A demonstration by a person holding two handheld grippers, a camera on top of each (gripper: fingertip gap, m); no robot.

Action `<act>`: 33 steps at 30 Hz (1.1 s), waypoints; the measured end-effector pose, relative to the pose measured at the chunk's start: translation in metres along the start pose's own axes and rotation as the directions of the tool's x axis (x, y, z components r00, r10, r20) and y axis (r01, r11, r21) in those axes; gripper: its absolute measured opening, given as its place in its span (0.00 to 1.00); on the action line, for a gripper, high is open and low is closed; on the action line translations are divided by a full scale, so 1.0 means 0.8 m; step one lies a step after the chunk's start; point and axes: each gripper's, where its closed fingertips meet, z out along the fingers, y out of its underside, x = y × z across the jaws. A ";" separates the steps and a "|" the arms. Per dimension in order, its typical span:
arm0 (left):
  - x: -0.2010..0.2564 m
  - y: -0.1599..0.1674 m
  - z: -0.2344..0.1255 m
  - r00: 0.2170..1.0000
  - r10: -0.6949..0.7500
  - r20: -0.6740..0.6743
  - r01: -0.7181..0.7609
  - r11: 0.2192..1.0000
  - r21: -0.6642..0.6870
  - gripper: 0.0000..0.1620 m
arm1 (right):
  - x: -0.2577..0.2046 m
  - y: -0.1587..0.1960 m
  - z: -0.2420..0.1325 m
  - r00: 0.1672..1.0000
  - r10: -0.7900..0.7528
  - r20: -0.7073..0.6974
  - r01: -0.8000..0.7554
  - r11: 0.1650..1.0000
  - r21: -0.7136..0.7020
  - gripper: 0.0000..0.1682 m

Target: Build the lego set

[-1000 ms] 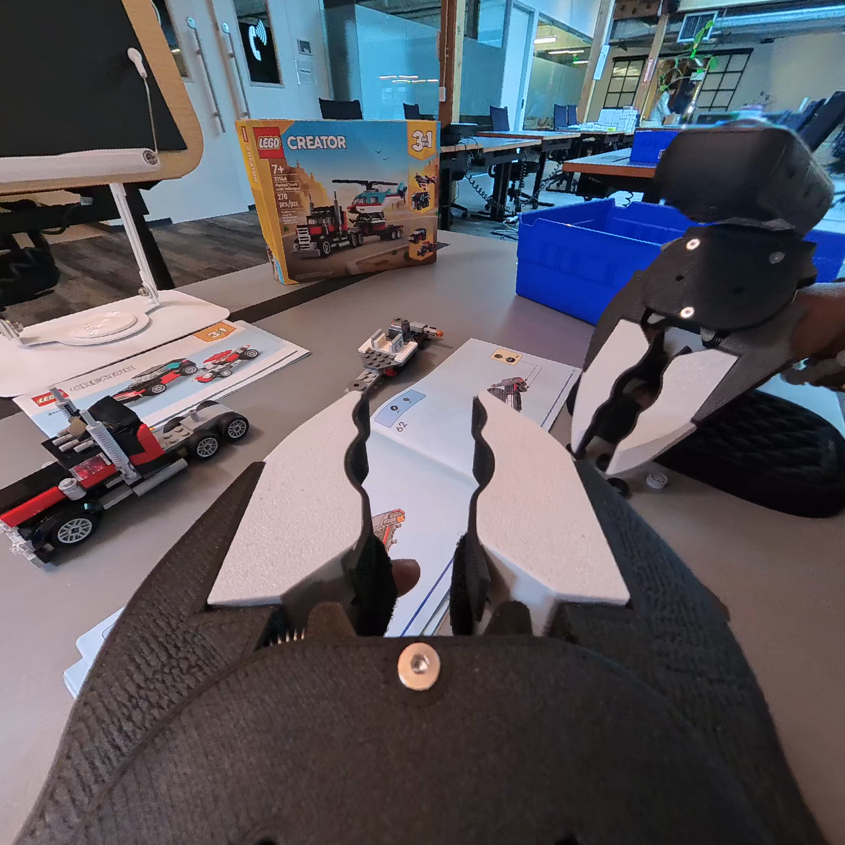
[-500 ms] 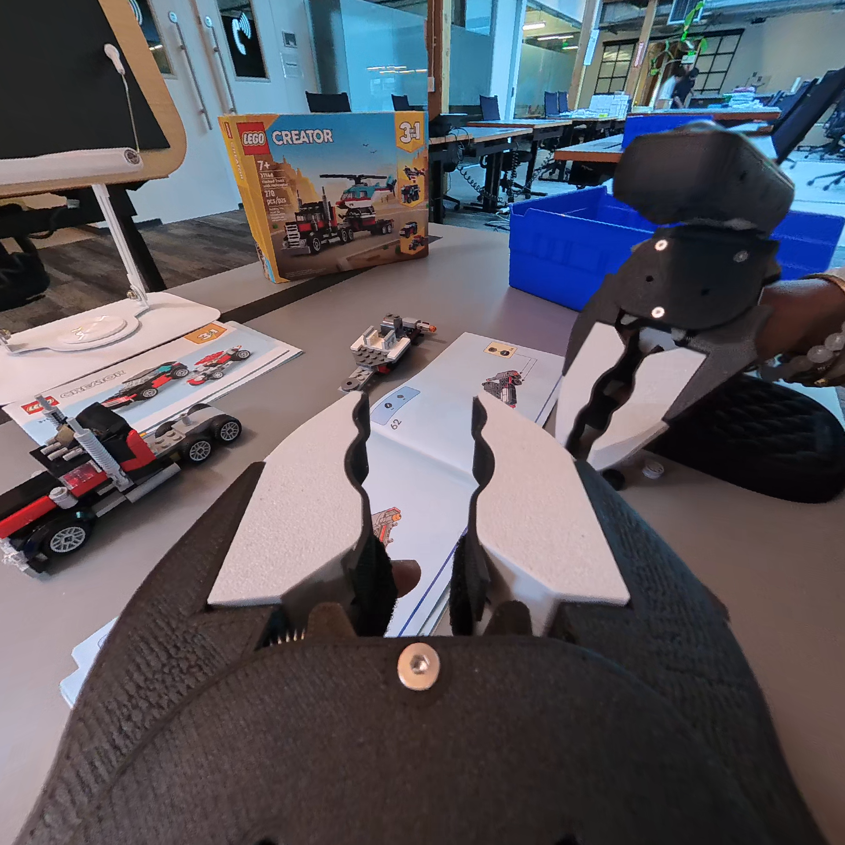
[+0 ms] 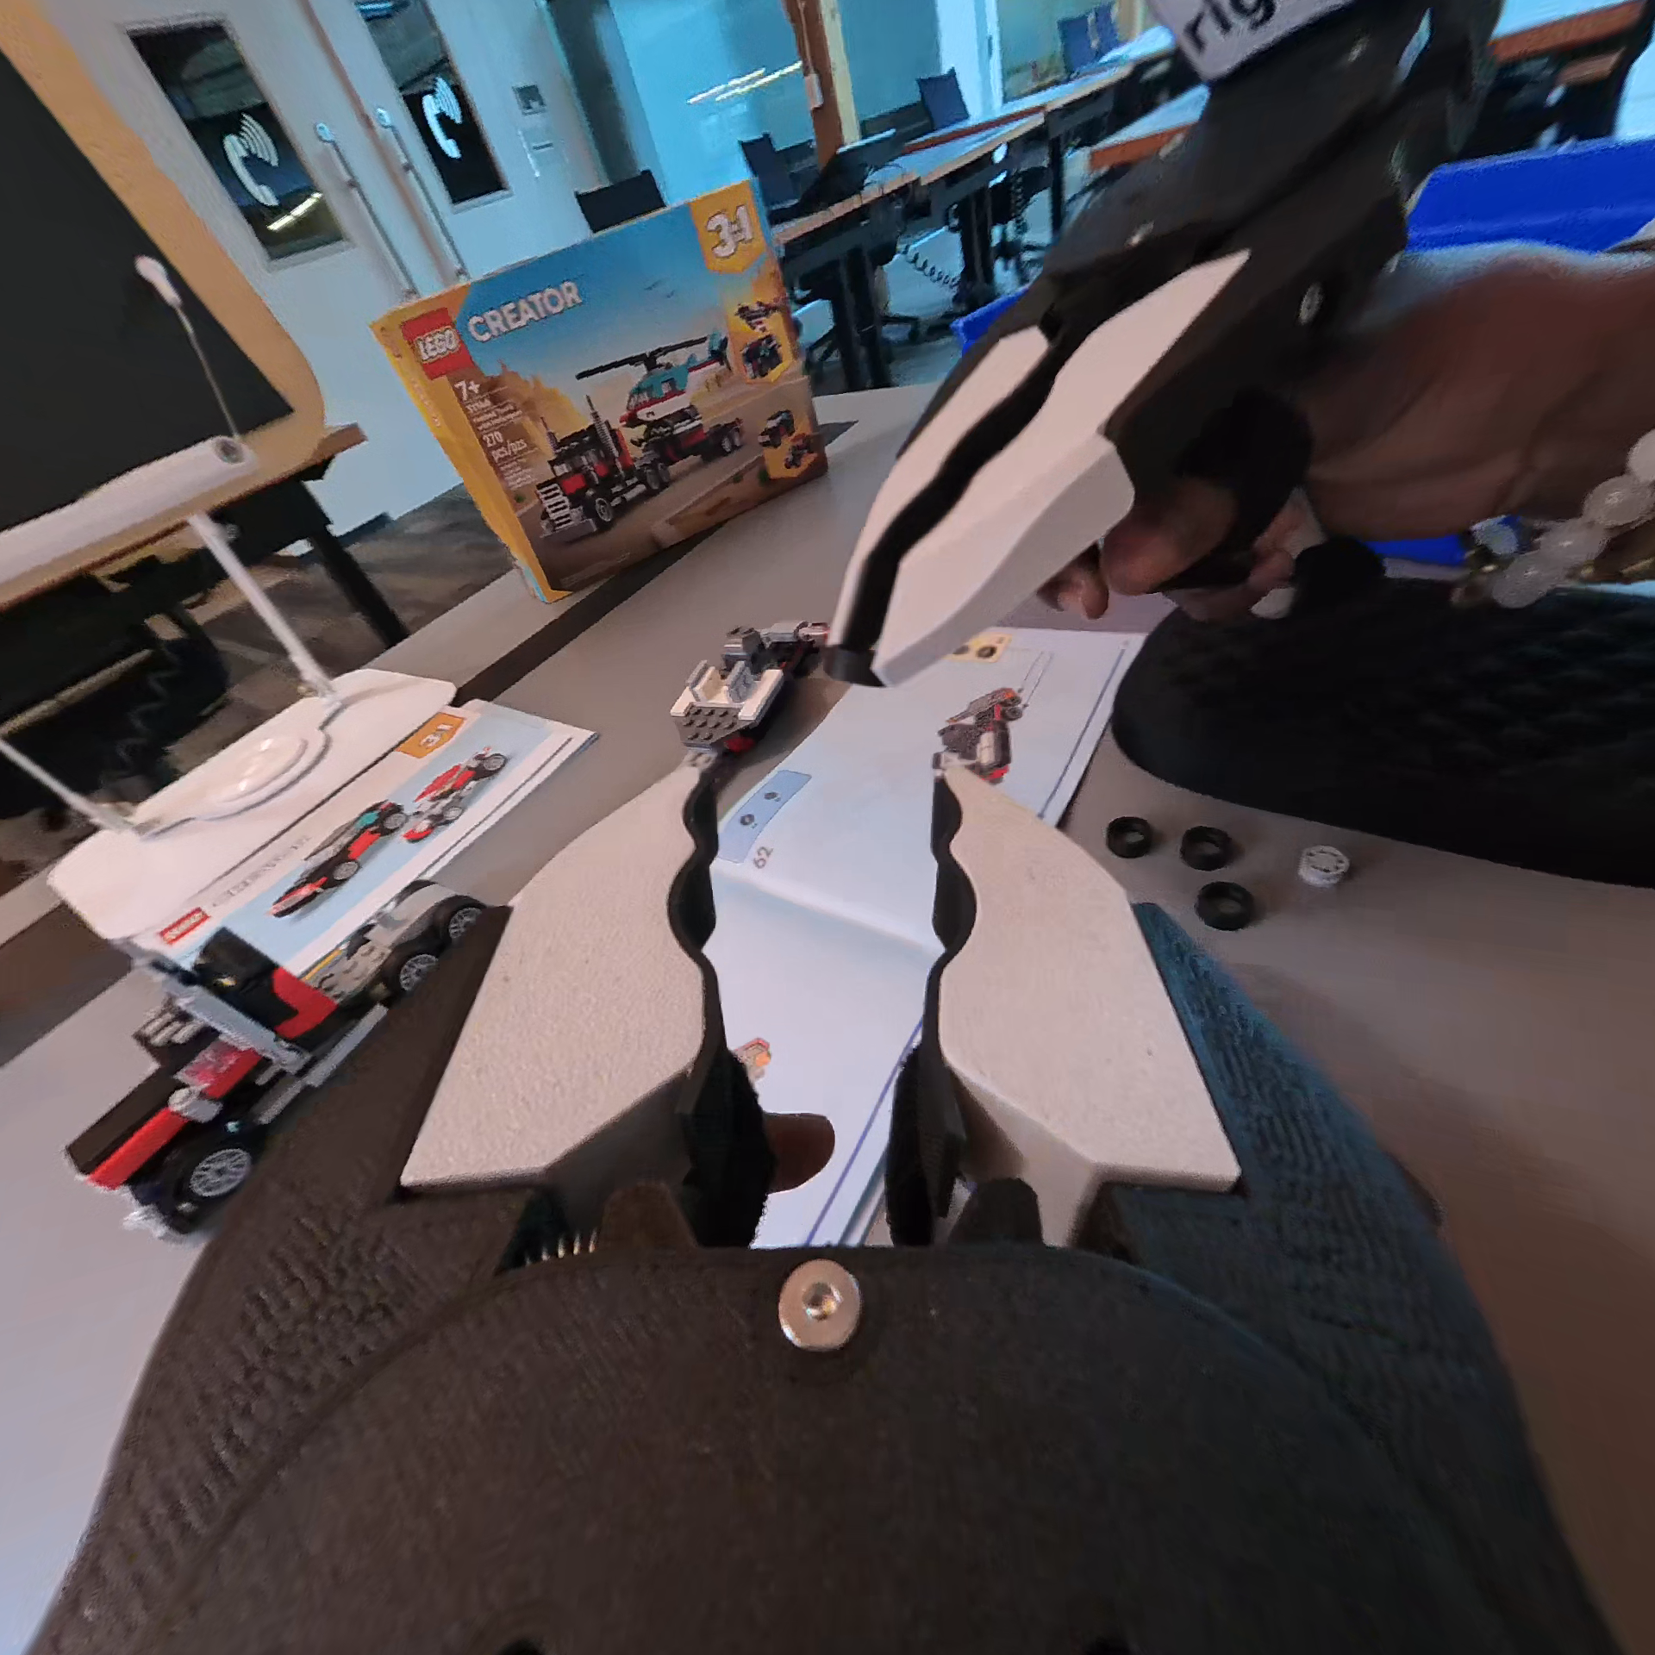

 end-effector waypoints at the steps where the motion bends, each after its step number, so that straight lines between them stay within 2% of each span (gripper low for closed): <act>1: 0.000 -0.001 0.002 0.999 0.023 0.024 -0.023 1.000 -0.011 0.29 | -0.002 -0.004 0.002 1.000 -0.002 0.002 0.002 1.000 0.015 0.08; 7: -0.005 -0.004 0.011 0.986 0.088 0.142 -0.080 0.995 -0.059 0.26 | -0.016 -0.007 0.020 0.999 0.005 0.038 -0.006 1.000 0.022 0.08; 11: -0.004 -0.004 0.012 0.984 0.092 0.152 -0.085 0.995 -0.051 0.15 | -0.016 -0.001 0.028 0.999 0.006 0.033 -0.006 1.000 0.002 0.08; 15: -0.007 0.000 0.010 0.986 0.073 0.149 -0.067 0.997 -0.046 0.13 | -0.016 -0.002 0.031 0.999 0.021 0.037 -0.021 1.000 0.014 0.08; 23: -0.009 0.009 0.012 0.987 0.070 0.143 -0.060 0.995 -0.074 0.16 | -0.016 -0.001 0.036 0.998 0.037 0.048 -0.037 0.999 0.014 0.08; 25: -0.012 0.011 0.011 0.983 0.081 0.162 -0.069 0.994 -0.081 0.11 | -0.018 0.001 0.037 0.998 0.031 0.054 -0.031 1.000 0.005 0.08; 29: -0.012 0.011 0.008 0.989 0.046 0.143 -0.037 0.997 -0.065 0.10 | -0.020 0.000 0.038 0.997 0.041 0.062 -0.041 0.999 0.011 0.08; 31: -0.013 0.012 0.009 0.988 0.050 0.149 -0.039 0.997 -0.071 0.10 | -0.019 0.001 0.039 0.997 0.041 0.058 -0.041 0.999 0.009 0.08; 33: -0.013 0.011 0.009 0.985 0.064 0.159 -0.054 0.996 -0.070 0.15 | -0.019 0.004 0.040 0.997 0.042 0.058 -0.042 0.999 -0.005 0.08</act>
